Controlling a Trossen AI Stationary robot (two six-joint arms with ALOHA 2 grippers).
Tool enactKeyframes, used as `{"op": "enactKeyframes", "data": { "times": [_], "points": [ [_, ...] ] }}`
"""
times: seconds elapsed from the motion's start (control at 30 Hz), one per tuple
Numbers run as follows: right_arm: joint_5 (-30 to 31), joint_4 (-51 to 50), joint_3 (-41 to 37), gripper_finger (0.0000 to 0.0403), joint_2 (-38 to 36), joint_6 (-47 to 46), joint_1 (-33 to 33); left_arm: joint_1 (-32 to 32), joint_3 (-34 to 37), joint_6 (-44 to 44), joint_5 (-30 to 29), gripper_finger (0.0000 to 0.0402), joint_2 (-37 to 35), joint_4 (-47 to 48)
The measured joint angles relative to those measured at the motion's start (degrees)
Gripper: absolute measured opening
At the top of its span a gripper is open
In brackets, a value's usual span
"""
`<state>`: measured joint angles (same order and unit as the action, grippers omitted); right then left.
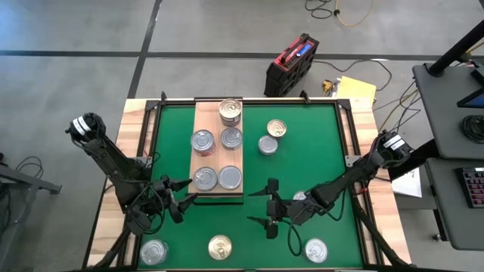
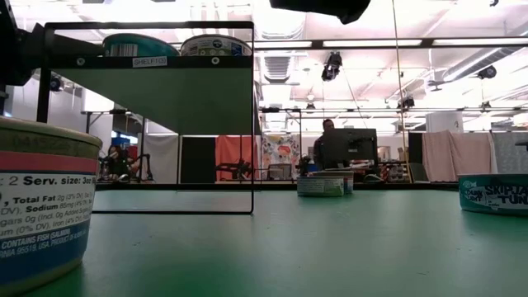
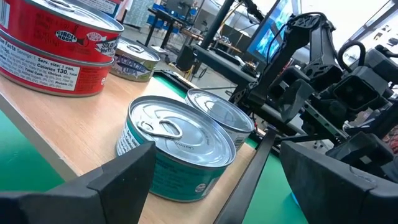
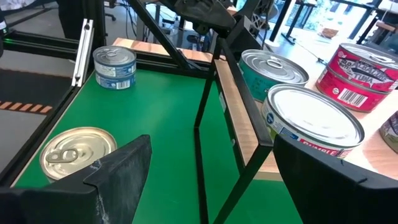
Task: Stack canned seafood by type on shelf
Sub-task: Put the green and blue tuna can on the shelf
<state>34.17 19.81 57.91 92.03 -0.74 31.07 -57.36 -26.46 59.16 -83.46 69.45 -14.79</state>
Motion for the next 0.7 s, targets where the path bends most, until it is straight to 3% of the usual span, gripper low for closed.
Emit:
{"op": "enactKeyframes", "data": {
  "times": [0.7],
  "points": [
    [0.0, 0.0, -0.1, 0.0329, 0.0, -0.1, 0.0, 0.0, 0.0, -0.1, 0.0, 0.0327, -0.1, -0.2]
  ]
}}
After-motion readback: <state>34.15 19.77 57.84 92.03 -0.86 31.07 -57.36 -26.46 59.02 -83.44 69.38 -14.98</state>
